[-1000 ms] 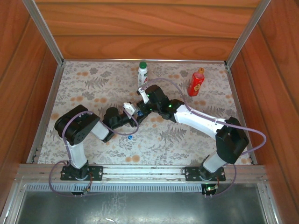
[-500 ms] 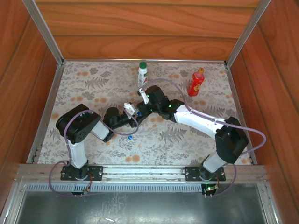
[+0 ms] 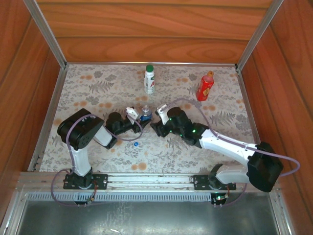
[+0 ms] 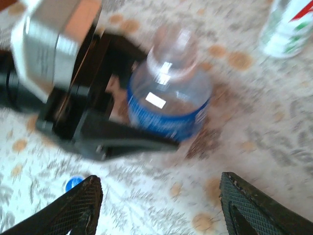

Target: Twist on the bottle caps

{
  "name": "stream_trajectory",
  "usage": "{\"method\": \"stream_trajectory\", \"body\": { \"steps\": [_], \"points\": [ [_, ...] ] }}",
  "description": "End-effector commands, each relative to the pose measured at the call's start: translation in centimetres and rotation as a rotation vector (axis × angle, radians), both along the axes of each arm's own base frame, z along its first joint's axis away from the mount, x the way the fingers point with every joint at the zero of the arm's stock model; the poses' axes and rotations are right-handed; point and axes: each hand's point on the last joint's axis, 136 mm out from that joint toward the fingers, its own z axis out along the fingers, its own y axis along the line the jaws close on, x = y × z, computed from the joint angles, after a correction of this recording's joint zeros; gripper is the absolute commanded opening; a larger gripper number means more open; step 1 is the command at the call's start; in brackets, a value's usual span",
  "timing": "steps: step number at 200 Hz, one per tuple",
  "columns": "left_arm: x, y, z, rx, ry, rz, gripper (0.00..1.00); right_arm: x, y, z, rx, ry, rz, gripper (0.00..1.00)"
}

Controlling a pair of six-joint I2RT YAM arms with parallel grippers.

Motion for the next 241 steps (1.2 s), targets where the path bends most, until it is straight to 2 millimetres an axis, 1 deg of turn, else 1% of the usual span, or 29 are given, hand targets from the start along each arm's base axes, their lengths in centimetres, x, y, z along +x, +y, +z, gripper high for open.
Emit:
{"method": "stream_trajectory", "body": {
  "steps": [1, 23, 45, 56, 86, 106, 112, 119, 121, 124, 140, 168, 191, 241],
  "points": [
    [0.5, 0.4, -0.2, -0.006, -0.009, 0.006, 0.61, -2.6, 2.0, -1.5, 0.012, -0.009, 0.133, 0.69],
    [0.8, 0.9, -0.6, -0.001, 0.002, 0.021, 0.61, -4.5, 3.8, -3.8, -0.004, 0.009, 0.22, 0.7],
    [1.0, 1.4, -1.0, 0.012, 0.002, 0.038, 0.61, -5.6, 5.4, -5.8, -0.039, -0.015, 0.285, 0.71],
    [1.2, 2.0, -1.2, 0.018, 0.005, 0.055, 0.61, -6.0, 6.2, -6.5, -0.041, -0.031, 0.325, 0.71],
    [1.8, 3.4, -1.3, 0.013, 0.021, 0.093, 0.61, -6.2, 7.3, -7.8, -0.061, -0.035, 0.38, 0.7],
    [2.0, 3.9, -1.3, 0.014, 0.025, 0.11, 0.61, -7.3, 8.2, -8.7, -0.068, -0.013, 0.475, 0.7],
    [2.0, 4.0, -1.4, 0.014, 0.026, 0.112, 0.61, -7.6, 8.4, -8.9, -0.069, -0.005, 0.497, 0.7],
    [2.1, 4.1, -1.4, 0.013, 0.028, 0.116, 0.61, -7.7, 8.7, -8.6, -0.063, -0.006, 0.511, 0.69],
    [2.1, 4.1, -1.4, 0.013, 0.027, 0.115, 0.61, -7.8, 8.6, -9.5, -0.08, 0.01, 0.515, 0.69],
    [2.2, 4.1, -1.4, 0.013, 0.028, 0.116, 0.61, -7.8, 8.6, -9.9, -0.087, 0.015, 0.514, 0.69],
    [2.2, 4.2, -1.5, 0.015, 0.031, 0.119, 0.61, -7.5, 8.8, -10.2, -0.092, 0.016, 0.509, 0.67],
    [2.3, 4.4, -1.6, 0.016, 0.032, 0.121, 0.61, -6.9, 9.0, -10.5, -0.1, 0.03, 0.486, 0.6],
    [2.3, 4.3, -1.9, 0.017, 0.039, 0.116, 0.61, -6.7, 9.3, -10.8, -0.109, 0.037, 0.488, 0.57],
    [2.2, 4.3, -1.7, 0.014, 0.038, 0.116, 0.61, -6.2, 9.6, -11.1, -0.12, 0.036, 0.473, 0.53]
  ]
}}
